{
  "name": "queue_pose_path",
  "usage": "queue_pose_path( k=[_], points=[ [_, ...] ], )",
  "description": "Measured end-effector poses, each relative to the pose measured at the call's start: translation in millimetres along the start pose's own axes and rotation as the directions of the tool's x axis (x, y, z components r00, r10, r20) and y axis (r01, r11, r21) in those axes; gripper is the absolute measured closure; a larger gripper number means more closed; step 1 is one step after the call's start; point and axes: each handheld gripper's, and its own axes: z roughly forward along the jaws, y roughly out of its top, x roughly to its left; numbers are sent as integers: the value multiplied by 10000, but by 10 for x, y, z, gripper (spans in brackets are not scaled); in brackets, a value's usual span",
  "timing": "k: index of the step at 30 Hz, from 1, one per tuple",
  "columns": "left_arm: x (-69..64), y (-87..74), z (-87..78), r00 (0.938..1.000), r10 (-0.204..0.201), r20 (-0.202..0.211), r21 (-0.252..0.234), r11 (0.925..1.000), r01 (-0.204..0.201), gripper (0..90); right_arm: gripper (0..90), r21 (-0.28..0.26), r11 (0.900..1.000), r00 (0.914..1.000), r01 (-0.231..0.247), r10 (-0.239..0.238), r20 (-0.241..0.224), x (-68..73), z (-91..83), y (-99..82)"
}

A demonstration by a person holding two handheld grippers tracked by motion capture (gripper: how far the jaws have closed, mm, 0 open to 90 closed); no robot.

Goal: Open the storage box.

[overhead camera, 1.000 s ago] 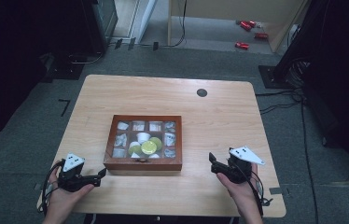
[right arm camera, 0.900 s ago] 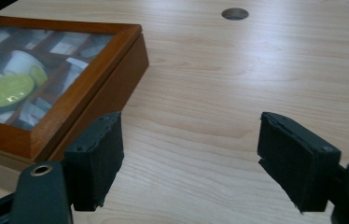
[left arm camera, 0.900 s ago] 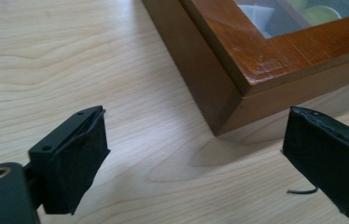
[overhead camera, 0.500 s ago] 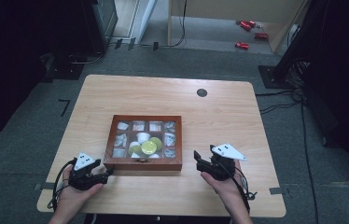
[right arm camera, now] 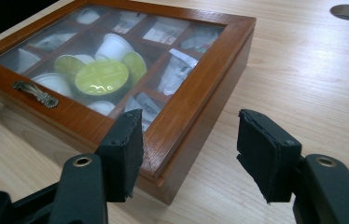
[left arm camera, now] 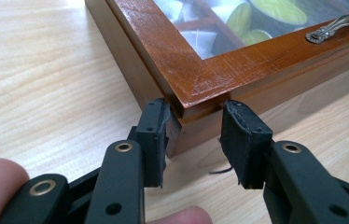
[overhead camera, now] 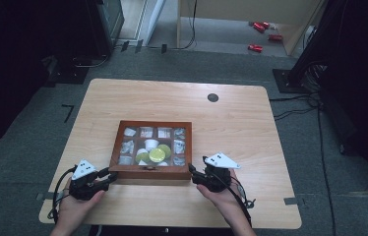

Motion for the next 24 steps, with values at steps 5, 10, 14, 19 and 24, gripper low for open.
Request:
queue_pose_path(
  k=[5, 10, 14, 19, 24],
  points=[
    [-8, 23, -20, 10000, 97, -4, -216, 9997, -97, 626, 391, 43, 10000, 9989, 46, -44, -460, 36, 9, -30],
    [-33, 91, -71, 10000, 99, -13, -570, 9983, -99, 628, 339, 114, 9997, 9972, 202, -194, -718, 77, 13, -76],
    [-22, 110, -85, 10000, -25, 28, -710, 9975, 27, 619, 326, 258, 9993, 9977, 263, -246, -638, 71, 31, -112],
    [-4, 143, -106, 9999, -89, 116, -839, 9964, 98, 608, 326, 394, 9971, 9965, 656, -634, -547, 98, 86, -136],
    [-8, 155, -109, 9999, -87, 97, -891, 9960, 96, 606, 335, 272, 9954, 9957, 924, -923, -50, 107, 152, -120]
  ],
)
